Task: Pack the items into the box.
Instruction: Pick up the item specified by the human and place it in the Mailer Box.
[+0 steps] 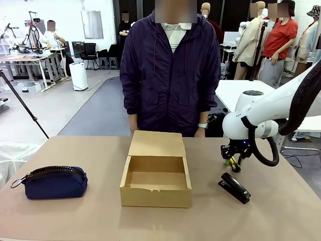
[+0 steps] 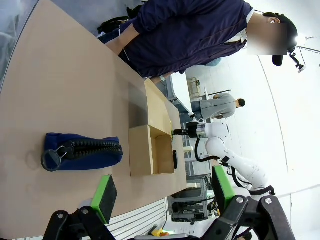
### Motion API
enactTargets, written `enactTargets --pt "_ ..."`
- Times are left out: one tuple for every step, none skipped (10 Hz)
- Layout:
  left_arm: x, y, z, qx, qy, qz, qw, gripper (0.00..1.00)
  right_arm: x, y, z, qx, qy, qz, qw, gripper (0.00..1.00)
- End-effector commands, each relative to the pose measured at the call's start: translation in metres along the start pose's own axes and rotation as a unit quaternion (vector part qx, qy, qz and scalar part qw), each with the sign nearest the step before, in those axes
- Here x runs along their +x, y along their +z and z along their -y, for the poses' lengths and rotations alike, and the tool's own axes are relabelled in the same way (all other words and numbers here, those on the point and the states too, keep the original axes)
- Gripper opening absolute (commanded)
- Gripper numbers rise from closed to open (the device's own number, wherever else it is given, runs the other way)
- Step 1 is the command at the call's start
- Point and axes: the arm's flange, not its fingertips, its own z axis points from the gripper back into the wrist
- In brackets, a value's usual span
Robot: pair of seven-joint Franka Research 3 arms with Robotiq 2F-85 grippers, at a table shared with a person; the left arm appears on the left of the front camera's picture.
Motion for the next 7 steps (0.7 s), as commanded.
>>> enactTargets --pt "0.0005 0.0004 0.0011 -0.012 -0.005 0.006 1.000 1.00 0.0081 -0.0004 -0.0004 0.016 0.015 -0.014 1.000 0.00" --pt "0.0005 0.0004 0.0011 -0.012 -0.005 0.006 1.000 1.00 0.0082 0.0002 -0.0003 0.016 0.016 -0.015 1.000 0.00" --pt "0.0005 0.0004 0.0011 -0.012 -0.005 0.006 1.000 1.00 0.0079 0.0004 0.0002 0.015 0.016 -0.017 1.000 0.00" --pt "0.0005 0.0004 0.0011 -0.012 -0.005 0.006 1.000 1.00 0.0073 0.0007 0.0009 0.016 0.017 -0.018 1.000 0.00" --pt "0.0005 0.0004 0.0011 -0.012 -0.005 0.006 1.000 1.00 0.0068 0.0011 0.0014 0.015 0.018 -0.019 1.000 0.00" --pt "0.0005 0.0004 0.0011 -0.012 -0.005 0.006 1.000 1.00 0.0060 0.0019 0.0013 0.015 0.018 -0.020 1.000 0.00" --pt "0.0005 0.0004 0.0011 -0.012 -0.005 0.006 1.000 1.00 0.0053 0.0022 0.0014 0.017 0.018 -0.022 0.999 0.00"
